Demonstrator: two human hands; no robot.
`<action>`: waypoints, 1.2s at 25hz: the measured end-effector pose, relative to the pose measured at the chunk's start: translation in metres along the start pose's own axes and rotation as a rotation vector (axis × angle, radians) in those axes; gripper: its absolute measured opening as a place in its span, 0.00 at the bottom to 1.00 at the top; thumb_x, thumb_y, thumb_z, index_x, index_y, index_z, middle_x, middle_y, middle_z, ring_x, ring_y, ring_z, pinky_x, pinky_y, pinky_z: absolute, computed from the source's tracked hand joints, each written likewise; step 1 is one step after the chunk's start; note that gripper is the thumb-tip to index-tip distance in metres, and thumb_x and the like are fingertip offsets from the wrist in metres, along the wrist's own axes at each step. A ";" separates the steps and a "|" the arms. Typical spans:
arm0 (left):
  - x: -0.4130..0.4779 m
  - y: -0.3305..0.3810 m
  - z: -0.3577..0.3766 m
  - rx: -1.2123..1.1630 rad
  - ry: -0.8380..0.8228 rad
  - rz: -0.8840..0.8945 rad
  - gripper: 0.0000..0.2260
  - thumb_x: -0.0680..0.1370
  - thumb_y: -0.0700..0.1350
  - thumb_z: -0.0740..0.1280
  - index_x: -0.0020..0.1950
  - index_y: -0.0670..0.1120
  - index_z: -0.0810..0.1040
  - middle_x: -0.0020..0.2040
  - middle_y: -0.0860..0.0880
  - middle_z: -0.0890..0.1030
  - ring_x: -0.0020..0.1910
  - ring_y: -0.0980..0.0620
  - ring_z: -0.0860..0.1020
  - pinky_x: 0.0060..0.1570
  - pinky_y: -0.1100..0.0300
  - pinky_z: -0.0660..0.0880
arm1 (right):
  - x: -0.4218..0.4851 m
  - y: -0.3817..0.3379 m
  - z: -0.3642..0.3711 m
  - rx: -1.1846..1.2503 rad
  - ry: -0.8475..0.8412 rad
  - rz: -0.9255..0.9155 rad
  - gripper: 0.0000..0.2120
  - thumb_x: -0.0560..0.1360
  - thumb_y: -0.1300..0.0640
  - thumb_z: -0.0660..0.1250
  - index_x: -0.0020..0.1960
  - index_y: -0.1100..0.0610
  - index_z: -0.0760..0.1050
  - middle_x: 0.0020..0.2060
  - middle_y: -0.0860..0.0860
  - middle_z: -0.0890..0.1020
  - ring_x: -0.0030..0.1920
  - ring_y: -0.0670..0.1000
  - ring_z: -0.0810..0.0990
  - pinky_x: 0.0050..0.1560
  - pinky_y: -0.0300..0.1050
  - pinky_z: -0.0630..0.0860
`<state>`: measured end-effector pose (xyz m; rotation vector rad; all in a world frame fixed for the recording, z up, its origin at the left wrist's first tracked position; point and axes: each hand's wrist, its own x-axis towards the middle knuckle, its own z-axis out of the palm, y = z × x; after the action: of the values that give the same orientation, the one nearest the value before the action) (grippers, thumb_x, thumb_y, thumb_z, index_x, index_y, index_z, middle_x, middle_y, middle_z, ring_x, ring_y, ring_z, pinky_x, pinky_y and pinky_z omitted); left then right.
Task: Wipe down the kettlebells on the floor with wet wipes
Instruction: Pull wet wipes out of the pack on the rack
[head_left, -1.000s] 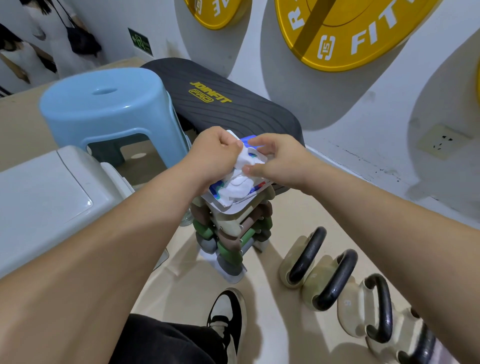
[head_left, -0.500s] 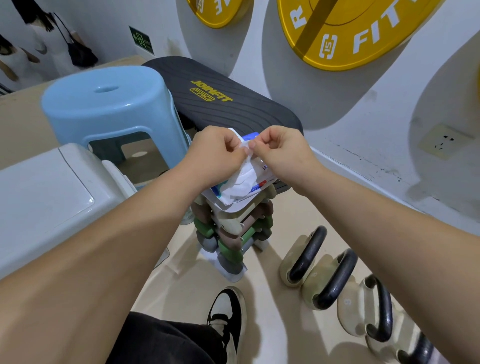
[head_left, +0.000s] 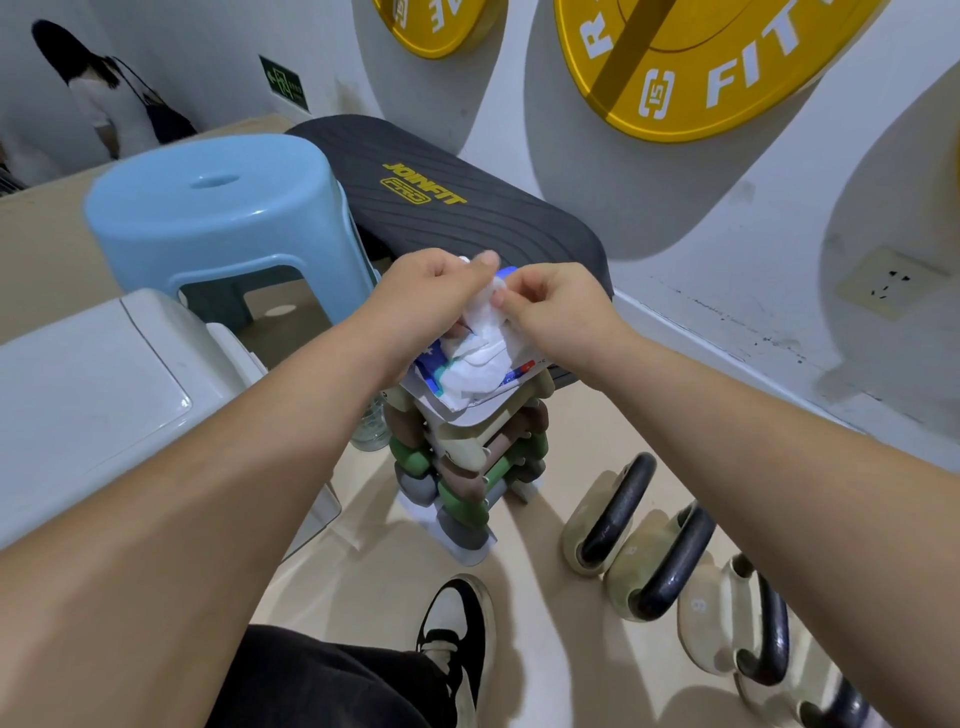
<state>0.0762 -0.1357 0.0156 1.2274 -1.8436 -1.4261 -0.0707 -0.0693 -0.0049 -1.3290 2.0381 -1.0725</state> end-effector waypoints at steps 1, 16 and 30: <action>0.001 -0.003 -0.001 0.054 0.009 0.022 0.14 0.73 0.53 0.74 0.48 0.43 0.80 0.39 0.46 0.84 0.34 0.50 0.80 0.41 0.54 0.81 | 0.001 0.002 -0.002 0.046 0.007 0.023 0.11 0.78 0.51 0.67 0.43 0.57 0.82 0.37 0.56 0.83 0.38 0.51 0.76 0.44 0.51 0.79; -0.002 0.001 0.000 -0.193 -0.005 0.050 0.06 0.72 0.41 0.79 0.38 0.47 0.84 0.38 0.48 0.84 0.34 0.55 0.80 0.34 0.63 0.77 | -0.011 -0.004 -0.010 0.221 0.012 -0.030 0.07 0.71 0.64 0.68 0.47 0.54 0.76 0.43 0.60 0.85 0.42 0.58 0.83 0.46 0.59 0.82; -0.001 0.017 0.001 -0.249 0.060 0.125 0.08 0.81 0.48 0.66 0.44 0.52 0.82 0.45 0.45 0.83 0.48 0.50 0.79 0.43 0.49 0.77 | -0.017 -0.019 -0.014 0.049 0.089 -0.234 0.03 0.76 0.56 0.73 0.45 0.53 0.80 0.41 0.46 0.84 0.45 0.48 0.82 0.52 0.51 0.82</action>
<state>0.0700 -0.1338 0.0312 1.0038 -1.6164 -1.4805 -0.0645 -0.0533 0.0183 -1.5484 1.9389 -1.2956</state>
